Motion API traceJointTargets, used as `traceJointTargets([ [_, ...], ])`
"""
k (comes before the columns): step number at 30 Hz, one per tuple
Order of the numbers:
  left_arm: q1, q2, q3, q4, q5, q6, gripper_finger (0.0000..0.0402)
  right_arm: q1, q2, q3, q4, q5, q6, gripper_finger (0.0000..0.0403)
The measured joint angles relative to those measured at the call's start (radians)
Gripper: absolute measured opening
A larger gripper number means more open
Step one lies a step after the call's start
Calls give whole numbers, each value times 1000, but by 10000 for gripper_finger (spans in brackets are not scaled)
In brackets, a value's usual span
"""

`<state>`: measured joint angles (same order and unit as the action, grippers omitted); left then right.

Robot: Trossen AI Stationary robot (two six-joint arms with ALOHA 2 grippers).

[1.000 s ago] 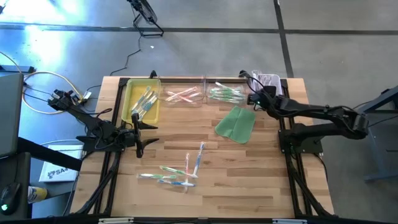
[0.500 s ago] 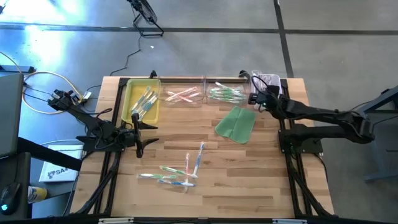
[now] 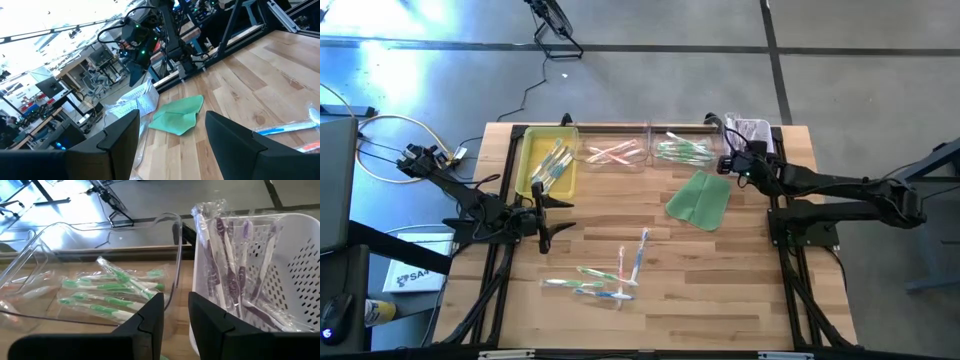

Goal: Pick & Place Toothbrushes
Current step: Put the green toothbrush into the right transparent bin

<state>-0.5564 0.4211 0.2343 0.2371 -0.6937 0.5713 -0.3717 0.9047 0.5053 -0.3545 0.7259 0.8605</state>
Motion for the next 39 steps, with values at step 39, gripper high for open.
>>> traceJointTargets([
  [39, 0, 0, 0, 0, 0, -14, 220, 221, -1, 0, 296, -448, -263, 81],
])
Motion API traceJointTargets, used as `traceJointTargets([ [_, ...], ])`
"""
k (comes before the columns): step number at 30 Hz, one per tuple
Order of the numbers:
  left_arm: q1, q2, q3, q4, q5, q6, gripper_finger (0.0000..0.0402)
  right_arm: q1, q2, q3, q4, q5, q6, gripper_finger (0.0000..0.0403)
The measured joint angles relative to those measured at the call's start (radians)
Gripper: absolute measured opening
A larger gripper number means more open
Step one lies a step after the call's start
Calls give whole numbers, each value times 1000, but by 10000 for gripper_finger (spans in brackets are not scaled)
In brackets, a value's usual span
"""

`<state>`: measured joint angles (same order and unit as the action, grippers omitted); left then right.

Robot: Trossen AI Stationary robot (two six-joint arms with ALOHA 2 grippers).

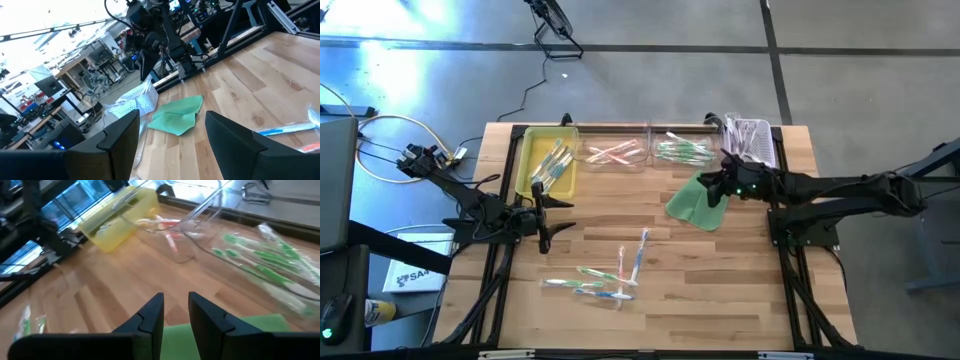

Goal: Pick & Place Toothbrushes
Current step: Put the green toothbrush into the right transparent bin

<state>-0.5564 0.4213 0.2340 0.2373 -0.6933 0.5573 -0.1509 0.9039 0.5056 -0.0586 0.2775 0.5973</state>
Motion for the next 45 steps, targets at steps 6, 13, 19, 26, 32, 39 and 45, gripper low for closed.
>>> traceJointTargets([
  [6, 0, 0, 0, 29, 5, -21, 220, 75, 8, 0, 21, -2, -2, 81],
  [13, 0, 0, 0, 115, 51, -65, 220, 177, 60, 0, 143, -118, -160, 81],
  [19, 0, 27, 0, 111, 51, -68, 218, 264, 145, 0, 269, -206, -210, 81],
  [26, 0, 94, 0, 113, 114, -95, 187, 346, 242, 0, 368, -198, -235, 81],
  [32, 0, 185, 22, 96, 162, -173, 167, 370, 290, 0, 372, -135, -237, 81],
  [39, 0, 358, 165, -22, 187, -160, 144, 370, 293, 0, 375, -135, -252, 81],
  [45, 0, 484, 284, -160, 187, -159, 134, 369, 293, 0, 374, -145, -289, 81],
])
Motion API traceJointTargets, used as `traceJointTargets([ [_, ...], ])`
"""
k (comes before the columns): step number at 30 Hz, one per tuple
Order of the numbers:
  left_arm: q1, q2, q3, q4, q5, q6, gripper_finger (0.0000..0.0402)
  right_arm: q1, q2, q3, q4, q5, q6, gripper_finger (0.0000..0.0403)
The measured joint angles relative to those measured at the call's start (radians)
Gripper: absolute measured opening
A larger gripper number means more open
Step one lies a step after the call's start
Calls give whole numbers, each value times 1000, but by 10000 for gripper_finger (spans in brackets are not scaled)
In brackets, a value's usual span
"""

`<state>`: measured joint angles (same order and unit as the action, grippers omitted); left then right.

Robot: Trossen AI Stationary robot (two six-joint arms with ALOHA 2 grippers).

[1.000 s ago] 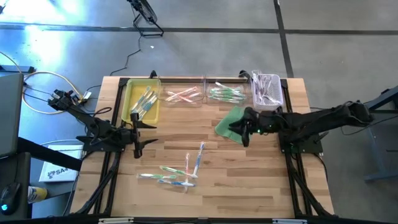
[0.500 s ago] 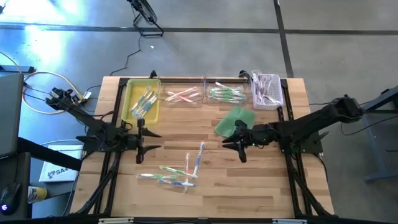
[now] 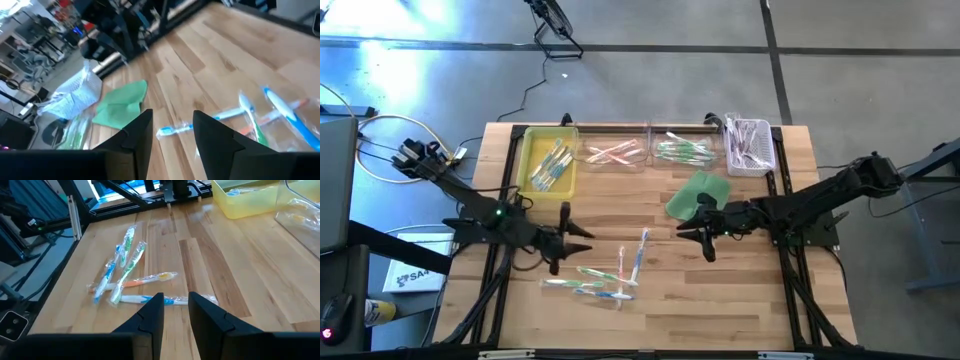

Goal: Pick & Place Toothbrushes
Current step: Put the green toothbrush into the right transparent bin

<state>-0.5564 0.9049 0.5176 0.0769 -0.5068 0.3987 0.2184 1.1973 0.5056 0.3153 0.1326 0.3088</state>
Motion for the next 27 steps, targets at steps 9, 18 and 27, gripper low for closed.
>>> traceJointTargets([
  [9, 0, 95, 60, -1, 0, -4, 134, 0, 0, 0, 3, 0, 5, 81],
  [18, 0, 100, 65, 21, 10, -39, 134, 0, 0, 0, 11, 15, 1, 81],
  [27, 0, 186, 77, 53, 52, -41, 134, 0, 0, 0, 10, 25, -49, 81],
])
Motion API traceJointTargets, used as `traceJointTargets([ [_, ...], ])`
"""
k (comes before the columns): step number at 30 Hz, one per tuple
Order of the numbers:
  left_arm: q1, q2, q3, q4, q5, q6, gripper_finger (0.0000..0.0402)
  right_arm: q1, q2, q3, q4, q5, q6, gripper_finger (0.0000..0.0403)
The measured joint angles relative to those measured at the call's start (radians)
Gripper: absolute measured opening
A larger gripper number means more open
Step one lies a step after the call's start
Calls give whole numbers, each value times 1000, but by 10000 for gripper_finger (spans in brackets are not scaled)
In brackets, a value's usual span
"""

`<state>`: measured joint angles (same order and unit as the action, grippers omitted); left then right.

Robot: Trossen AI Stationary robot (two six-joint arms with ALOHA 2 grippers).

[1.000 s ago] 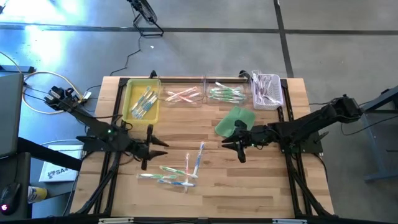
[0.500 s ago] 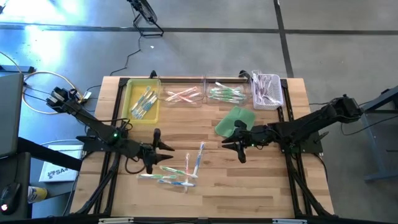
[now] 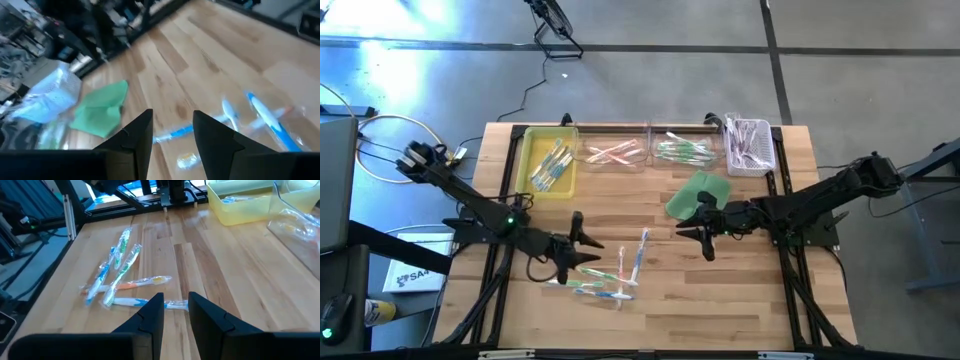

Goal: Pick & Place Toothbrushes
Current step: Put the green toothbrush into the right transparent bin

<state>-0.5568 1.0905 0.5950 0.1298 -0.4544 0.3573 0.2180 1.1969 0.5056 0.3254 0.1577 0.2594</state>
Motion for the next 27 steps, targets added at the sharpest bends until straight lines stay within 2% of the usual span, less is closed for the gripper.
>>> traceJointTargets([
  [7, 0, 149, 44, -17, 58, -28, 134, -2, 0, 0, -5, -1, 6, 81],
  [13, 0, 275, 102, -33, 154, -74, 134, -2, 0, 0, -15, -5, 8, 81],
  [18, 0, 347, 121, -70, 160, -86, 134, -2, 0, 0, -25, 0, 9, 81],
  [23, 1, 393, 128, -108, 160, -201, 136, -2, 0, 0, -29, -1, 9, 81],
  [27, 2, 422, 128, -121, 160, -261, 158, -2, 0, 0, -30, 0, 9, 81],
])
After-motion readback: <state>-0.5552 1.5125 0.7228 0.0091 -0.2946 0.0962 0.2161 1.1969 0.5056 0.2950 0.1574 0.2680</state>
